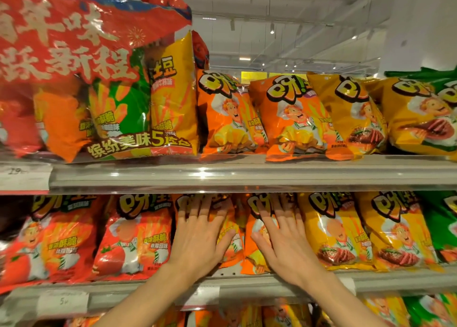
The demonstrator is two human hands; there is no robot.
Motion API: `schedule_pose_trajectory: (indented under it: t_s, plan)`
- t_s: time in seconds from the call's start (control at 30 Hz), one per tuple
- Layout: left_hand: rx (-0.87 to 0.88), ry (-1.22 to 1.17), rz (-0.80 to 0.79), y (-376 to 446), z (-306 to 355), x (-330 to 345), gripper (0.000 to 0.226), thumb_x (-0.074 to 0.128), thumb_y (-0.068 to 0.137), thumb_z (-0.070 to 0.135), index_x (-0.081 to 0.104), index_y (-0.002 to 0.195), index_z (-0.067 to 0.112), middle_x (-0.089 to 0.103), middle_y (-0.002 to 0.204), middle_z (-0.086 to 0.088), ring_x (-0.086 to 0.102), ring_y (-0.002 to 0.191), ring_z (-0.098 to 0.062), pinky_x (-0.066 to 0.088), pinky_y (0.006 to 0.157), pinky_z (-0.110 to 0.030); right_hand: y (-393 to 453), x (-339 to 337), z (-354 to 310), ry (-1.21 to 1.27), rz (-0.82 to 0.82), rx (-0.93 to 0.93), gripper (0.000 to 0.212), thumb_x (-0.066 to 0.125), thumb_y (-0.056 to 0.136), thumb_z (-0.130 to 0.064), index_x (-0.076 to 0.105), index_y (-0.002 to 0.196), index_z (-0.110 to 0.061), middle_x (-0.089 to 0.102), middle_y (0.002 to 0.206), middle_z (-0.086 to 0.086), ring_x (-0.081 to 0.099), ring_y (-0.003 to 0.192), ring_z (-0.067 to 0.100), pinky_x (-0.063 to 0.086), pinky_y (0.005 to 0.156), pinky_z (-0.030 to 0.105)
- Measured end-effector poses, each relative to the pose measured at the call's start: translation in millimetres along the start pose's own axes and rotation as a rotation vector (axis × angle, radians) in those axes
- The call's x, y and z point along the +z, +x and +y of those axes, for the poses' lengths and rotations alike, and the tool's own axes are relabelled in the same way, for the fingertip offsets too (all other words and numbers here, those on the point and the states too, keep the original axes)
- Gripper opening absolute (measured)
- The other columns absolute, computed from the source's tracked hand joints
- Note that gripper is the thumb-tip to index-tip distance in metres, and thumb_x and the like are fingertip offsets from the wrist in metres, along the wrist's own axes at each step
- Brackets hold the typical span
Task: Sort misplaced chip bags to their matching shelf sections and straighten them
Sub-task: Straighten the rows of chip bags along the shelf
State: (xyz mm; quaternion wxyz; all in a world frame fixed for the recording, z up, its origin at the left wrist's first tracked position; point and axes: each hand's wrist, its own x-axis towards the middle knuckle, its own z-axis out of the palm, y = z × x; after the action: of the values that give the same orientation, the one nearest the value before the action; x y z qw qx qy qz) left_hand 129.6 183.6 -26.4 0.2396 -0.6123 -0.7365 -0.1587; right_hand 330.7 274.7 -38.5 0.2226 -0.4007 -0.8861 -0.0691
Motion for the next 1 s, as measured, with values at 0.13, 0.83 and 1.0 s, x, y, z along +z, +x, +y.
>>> schedule_pose_trajectory:
  t_s: [0.13,0.83,1.0]
  plan:
    - [0.056,-0.012,-0.039,0,-14,11,0.066,0.024,0.096,0.070,0.029,0.153,0.037,0.042,0.152,-0.017,0.031,0.145,-0.035,0.018,0.112,-0.060,-1,8,-8,-0.039,0.049,0.060,0.062,0.019,0.100,-0.064,0.031,0.147,-0.026,0.051,0.139,0.012,0.039,0.133,0.034,0.025,0.113,0.053]
    - [0.195,-0.085,0.032,-1,-25,4,0.071,0.023,0.095,0.072,0.018,0.156,0.037,0.025,0.162,-0.007,0.018,0.150,-0.028,0.007,0.119,-0.051,-5,0,-18,-0.039,0.115,0.107,0.066,0.018,0.100,-0.064,0.030,0.151,-0.023,0.037,0.151,0.008,0.022,0.145,0.030,0.007,0.121,0.052]
    - [0.190,-0.151,0.182,3,20,-6,0.057,0.042,0.093,0.056,0.048,0.140,0.024,0.056,0.128,-0.010,0.053,0.113,-0.030,0.043,0.092,-0.044,-12,-23,27,0.001,0.236,0.096,0.058,0.030,0.100,-0.056,0.046,0.137,-0.015,0.052,0.133,0.014,0.041,0.129,0.033,0.023,0.113,0.047]
